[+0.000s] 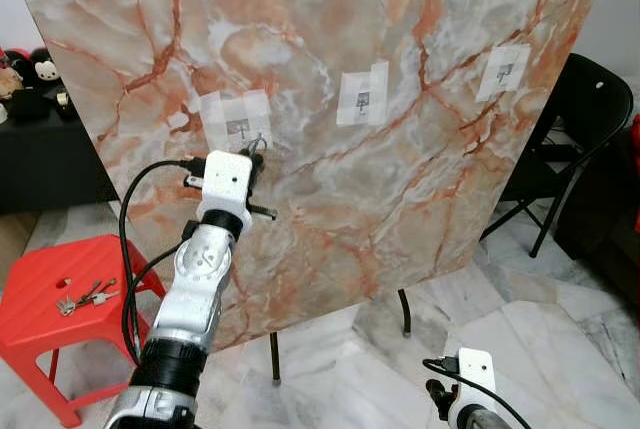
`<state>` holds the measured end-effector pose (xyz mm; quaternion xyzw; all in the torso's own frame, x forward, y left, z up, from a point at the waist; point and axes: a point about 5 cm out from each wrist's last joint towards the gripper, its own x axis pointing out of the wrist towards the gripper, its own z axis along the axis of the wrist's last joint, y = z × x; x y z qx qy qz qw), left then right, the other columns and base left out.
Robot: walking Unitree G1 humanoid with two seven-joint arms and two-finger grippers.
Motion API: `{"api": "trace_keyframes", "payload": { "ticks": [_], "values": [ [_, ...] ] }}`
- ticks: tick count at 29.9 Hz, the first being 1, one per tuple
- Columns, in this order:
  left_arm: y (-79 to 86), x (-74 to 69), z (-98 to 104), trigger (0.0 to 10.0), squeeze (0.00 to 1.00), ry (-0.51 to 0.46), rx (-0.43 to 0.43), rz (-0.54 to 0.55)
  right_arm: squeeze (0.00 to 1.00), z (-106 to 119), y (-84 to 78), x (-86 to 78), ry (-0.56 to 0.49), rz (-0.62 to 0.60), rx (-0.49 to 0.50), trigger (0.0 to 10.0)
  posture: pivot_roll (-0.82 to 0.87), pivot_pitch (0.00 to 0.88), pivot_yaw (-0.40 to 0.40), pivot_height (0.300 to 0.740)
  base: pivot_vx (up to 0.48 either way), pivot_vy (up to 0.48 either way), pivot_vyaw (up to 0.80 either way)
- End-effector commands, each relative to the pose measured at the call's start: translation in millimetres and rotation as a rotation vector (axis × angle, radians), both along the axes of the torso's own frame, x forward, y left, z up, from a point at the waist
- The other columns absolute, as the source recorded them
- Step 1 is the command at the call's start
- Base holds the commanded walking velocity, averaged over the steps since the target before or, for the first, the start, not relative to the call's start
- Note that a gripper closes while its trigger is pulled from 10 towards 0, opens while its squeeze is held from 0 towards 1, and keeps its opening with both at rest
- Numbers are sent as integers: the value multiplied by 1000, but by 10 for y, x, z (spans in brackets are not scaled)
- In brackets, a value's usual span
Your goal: Hang keys on a hook
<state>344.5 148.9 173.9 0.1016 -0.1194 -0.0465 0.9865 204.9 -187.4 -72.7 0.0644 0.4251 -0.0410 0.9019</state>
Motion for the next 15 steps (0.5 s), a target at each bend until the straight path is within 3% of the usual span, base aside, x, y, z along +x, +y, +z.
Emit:
{"api": "trace_keyframes", "payload": {
  "ticks": [1,15],
  "values": [
    [13,43,57,10000,0,-12,14,22,0,15,-9,25,-6,-1,-6,10000,99,0,-58,740,0,0,0],
    [72,108,34,10000,0,8,-2,88,0,16,-10,28,-5,2,-9,10000,97,0,-58,740,0,0,0]
  ]
}}
